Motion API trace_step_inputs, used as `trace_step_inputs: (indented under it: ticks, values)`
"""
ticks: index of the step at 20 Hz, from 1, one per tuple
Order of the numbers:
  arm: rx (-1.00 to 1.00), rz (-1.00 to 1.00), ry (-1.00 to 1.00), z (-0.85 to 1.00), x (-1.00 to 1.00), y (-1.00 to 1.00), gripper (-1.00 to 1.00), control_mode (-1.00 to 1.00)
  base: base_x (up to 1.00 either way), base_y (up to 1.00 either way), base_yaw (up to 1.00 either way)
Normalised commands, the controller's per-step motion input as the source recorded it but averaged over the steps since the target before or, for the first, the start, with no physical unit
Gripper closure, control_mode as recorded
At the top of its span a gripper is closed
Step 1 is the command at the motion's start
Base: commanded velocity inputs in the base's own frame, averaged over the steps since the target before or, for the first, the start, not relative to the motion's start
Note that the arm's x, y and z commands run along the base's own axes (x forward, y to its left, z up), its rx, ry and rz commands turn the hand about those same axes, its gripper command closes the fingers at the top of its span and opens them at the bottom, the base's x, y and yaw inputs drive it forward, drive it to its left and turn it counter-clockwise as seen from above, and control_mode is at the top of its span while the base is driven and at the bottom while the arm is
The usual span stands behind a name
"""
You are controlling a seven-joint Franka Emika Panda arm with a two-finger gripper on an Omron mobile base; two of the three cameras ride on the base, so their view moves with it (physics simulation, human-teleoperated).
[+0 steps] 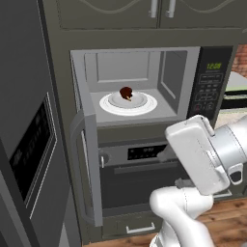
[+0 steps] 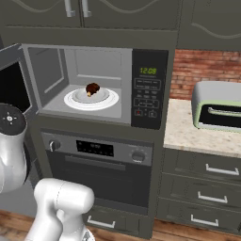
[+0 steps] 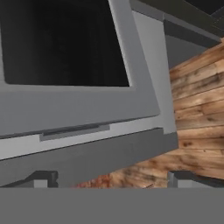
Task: Transport the steak from the fridge to the microwave and turn on the microwave.
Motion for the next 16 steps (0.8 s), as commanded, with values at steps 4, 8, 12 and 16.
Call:
trace_step_inputs:
  ticks: [4,8,12,16]
  values:
    - [0.09,0.0,0.01,-0.1,-0.42,0.18,-1.0,-1.0,0.0,0.0,0.0]
    - [0.07,0.0,0.0,-0.11,-0.46,0.1,-1.0,-1.0,0.0,0.0,0.0]
    - [0.03,0.0,0.0,-0.18,-0.35,0.26,-1.0,-1.0,0.0,0.0,0.0]
    - [0.0,-0.06,0.07,-0.23,-0.23,0.33,-1.0,-1.0,0.0,0.0,0.0]
